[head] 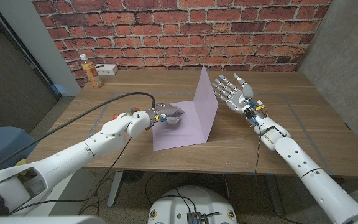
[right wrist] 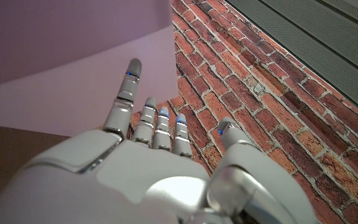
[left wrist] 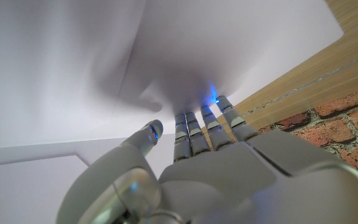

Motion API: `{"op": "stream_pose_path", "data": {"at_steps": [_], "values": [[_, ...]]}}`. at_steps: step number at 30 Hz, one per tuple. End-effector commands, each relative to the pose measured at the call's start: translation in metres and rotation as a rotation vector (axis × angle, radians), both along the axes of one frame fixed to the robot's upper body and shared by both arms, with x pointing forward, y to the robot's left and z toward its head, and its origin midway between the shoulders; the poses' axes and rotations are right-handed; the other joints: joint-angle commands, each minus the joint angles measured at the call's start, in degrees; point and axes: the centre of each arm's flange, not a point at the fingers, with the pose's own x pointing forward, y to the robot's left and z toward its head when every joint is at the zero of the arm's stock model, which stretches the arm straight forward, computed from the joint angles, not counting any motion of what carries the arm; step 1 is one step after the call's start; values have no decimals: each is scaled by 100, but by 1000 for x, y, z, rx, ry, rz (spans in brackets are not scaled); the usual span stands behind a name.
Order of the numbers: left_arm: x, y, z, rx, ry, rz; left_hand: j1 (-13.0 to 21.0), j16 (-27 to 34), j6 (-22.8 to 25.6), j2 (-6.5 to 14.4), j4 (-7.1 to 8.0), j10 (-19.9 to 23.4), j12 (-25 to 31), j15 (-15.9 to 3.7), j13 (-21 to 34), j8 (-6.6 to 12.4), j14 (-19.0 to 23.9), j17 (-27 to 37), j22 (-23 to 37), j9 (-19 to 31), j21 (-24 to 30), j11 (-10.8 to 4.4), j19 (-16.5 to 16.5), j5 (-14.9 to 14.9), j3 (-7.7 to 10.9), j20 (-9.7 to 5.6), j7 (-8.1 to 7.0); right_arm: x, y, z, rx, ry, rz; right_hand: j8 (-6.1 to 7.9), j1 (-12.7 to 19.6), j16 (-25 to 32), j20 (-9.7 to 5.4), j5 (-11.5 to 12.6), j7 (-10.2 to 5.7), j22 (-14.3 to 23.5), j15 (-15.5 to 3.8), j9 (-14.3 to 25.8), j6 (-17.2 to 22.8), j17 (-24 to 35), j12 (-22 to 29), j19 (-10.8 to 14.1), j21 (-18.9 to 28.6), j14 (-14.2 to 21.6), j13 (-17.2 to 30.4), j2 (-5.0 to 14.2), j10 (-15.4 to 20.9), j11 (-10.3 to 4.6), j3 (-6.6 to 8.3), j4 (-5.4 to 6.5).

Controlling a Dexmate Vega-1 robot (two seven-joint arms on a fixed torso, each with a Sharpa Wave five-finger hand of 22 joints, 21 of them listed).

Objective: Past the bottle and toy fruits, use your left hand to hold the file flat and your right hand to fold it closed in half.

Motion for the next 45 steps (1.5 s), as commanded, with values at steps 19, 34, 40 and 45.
{"op": "stream_pose_path", "data": {"at_steps": [19,34,40,45], "values": [[-11,8,4,-43,-28,7,95,47,71,142,62,40,62,-160,30,61,-5,5,124,69,33,-15,99,20,20,-20,19,-20,30,5,-379,-169,-196,43,-70,201,-230,49,284,1,194,3,958,-37,161,543,-159,955,12,-14,1259,198,257,86],[-18,12,4,-53,-45,13,107,46,73,140,71,38,64,-158,31,64,-2,3,125,69,29,-17,106,20,22,-19,29,-31,43,14,-559,-332,-275,89,-128,152,-404,52,391,9,109,2,1520,-46,156,726,-272,1227,12,-4,1794,102,368,119],[-20,13,6,-60,-61,8,108,49,80,139,80,45,68,-160,31,67,7,4,125,70,29,-28,111,20,23,-21,31,-37,48,20,-696,-447,-388,133,-163,121,-459,47,378,14,3,1,1829,-18,209,689,-350,1231,10,41,2138,43,407,175],[-21,12,6,-58,-62,9,118,47,95,138,79,48,70,-158,31,72,14,0,125,70,29,-39,120,21,29,-20,32,-39,54,23,-802,-500,-429,128,-212,126,-490,33,383,17,-100,-1,1949,-4,221,677,-393,1294,10,48,2305,-16,416,234]]}}
